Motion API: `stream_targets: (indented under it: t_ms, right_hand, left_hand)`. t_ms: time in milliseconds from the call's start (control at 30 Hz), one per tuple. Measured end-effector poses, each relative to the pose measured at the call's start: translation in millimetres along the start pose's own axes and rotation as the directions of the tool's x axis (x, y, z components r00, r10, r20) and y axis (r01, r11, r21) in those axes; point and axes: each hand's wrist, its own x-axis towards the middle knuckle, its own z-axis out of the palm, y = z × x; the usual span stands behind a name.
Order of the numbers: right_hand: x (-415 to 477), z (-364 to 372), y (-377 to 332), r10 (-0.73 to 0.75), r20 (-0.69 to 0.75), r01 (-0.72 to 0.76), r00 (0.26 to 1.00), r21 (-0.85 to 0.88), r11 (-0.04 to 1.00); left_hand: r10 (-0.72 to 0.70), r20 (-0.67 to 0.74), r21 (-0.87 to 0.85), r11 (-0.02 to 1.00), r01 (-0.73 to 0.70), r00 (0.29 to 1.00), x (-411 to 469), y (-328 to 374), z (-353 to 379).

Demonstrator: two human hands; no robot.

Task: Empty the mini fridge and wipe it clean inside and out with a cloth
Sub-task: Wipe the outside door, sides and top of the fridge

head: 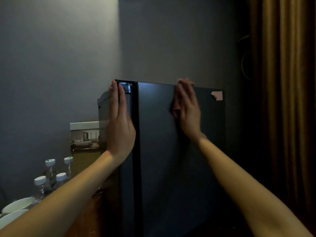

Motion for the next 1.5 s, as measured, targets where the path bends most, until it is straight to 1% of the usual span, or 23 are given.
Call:
stream_targets:
  t_ms: [100,200,267,300,333,400,433,467,500,533,567,633,733,800,867,967,1033,1100,1133,1200,1300,1367,1500]
  right_hand:
    - [4,-23,54,0.238,-0.087,-0.239,0.967,-0.004,0.971]
    - [-2,-37,96,0.364,-0.156,-0.369,0.918,-0.002,0.93]
    - [-9,-40,113,0.452,-0.213,-0.459,0.866,0.017,0.888]
    - [-11,-40,117,0.515,-0.253,-0.524,0.819,0.035,0.851]
    - [-13,-39,118,0.594,-0.3,-0.607,0.746,0.06,0.793]
    - [-16,-36,113,0.738,-0.373,-0.762,0.563,0.111,0.638]
    - [-18,-33,106,0.768,-0.394,-0.803,0.505,0.112,0.586]
    - [-21,-28,97,0.774,-0.41,-0.821,0.483,0.096,0.563]
    - [-24,-23,86,0.766,-0.418,-0.82,0.488,0.079,0.566]
    - [-27,-18,74,0.748,-0.416,-0.803,0.517,0.068,0.593]
    - [-29,-11,60,0.72,-0.409,-0.77,0.561,0.062,0.635]
    - [-32,2,26,0.634,-0.37,-0.671,0.679,0.039,0.741]
    - [-38,23,-35,0.46,-0.274,-0.48,0.845,-0.008,0.877]
    - [-49,37,-74,0.35,-0.188,-0.357,0.918,-0.006,0.934]
    - [-65,48,-102,0.174,-0.117,-0.176,0.978,-0.012,0.984]
    - [-90,52,-113,-0.052,-0.003,0.052,0.999,-0.015,0.999]
    - [-101,45,-104,-0.193,0.083,0.195,0.978,-0.009,0.981]
    - [-105,33,-86,-0.285,0.159,0.29,0.945,-0.006,0.957]
    - [-105,26,-73,-0.291,0.17,0.297,0.941,-0.013,0.955]
    - [-104,13,-42,-0.207,0.126,0.214,0.97,-0.044,0.976]
    - [-107,-6,11,0.07,0.002,-0.069,0.998,-0.058,0.996]
    - [-110,-19,45,0.252,-0.076,-0.257,0.965,-0.059,0.965]
    - [-120,-41,100,0.501,-0.182,-0.514,0.846,-0.027,0.858]
  left_hand:
    - [0.004,-0.007,-0.004,1.0,-0.004,1.0,0,4,0]
    - [0.002,-0.005,0.017,1.0,-0.002,1.0,0,2,1]
    - [0.002,-0.012,0.023,1.0,-0.002,1.0,0,1,2]
    - [0.001,-0.012,0.022,1.0,0.0,1.0,0,2,1]
    - [-0.004,-0.011,0.021,1.0,0.004,1.0,0,2,1]
    - [-0.009,-0.007,0.017,1.0,0.009,1.0,-1,2,1]
    - [-0.012,-0.007,0.015,1.0,0.012,1.0,-1,1,1]
    - [-0.014,-0.005,0.015,1.0,0.014,1.0,-1,0,2]
    - [-0.014,-0.003,0.016,1.0,0.014,1.0,-1,0,2]
    - [-0.01,-0.005,0.017,1.0,0.01,1.0,-1,0,1]
    - [-0.004,-0.008,0.015,1.0,0.004,1.0,-1,1,1]
    - [0.006,-0.015,0.012,1.0,-0.006,1.0,-1,4,0]
    - [-0.003,-0.013,0.001,1.0,0.003,1.0,-3,6,-1]
    - [-0.01,-0.003,-0.008,1.0,0.01,1.0,-9,3,-1]
    - [-0.014,0.024,-0.012,1.0,0.014,1.0,-26,0,-1]
    - [-0.039,0.064,0.005,0.999,0.039,0.997,-60,-3,-1]
    - [-0.053,0.067,0.016,0.998,0.052,0.996,-74,-4,-2]
    - [-0.058,0.065,0.026,0.998,0.056,0.996,-77,-4,-2]
    - [-0.055,0.063,0.029,0.998,0.053,0.997,-76,-4,-2]
    - [-0.055,0.056,0.028,0.998,0.054,0.997,-75,-2,-2]
    - [-0.068,0.049,0.016,0.998,0.067,0.996,-78,0,-2]
    - [-0.068,0.049,0.019,0.998,0.067,0.996,-79,0,-2]
    - [-0.077,0.057,0.036,0.997,0.075,0.995,-81,-1,-1]
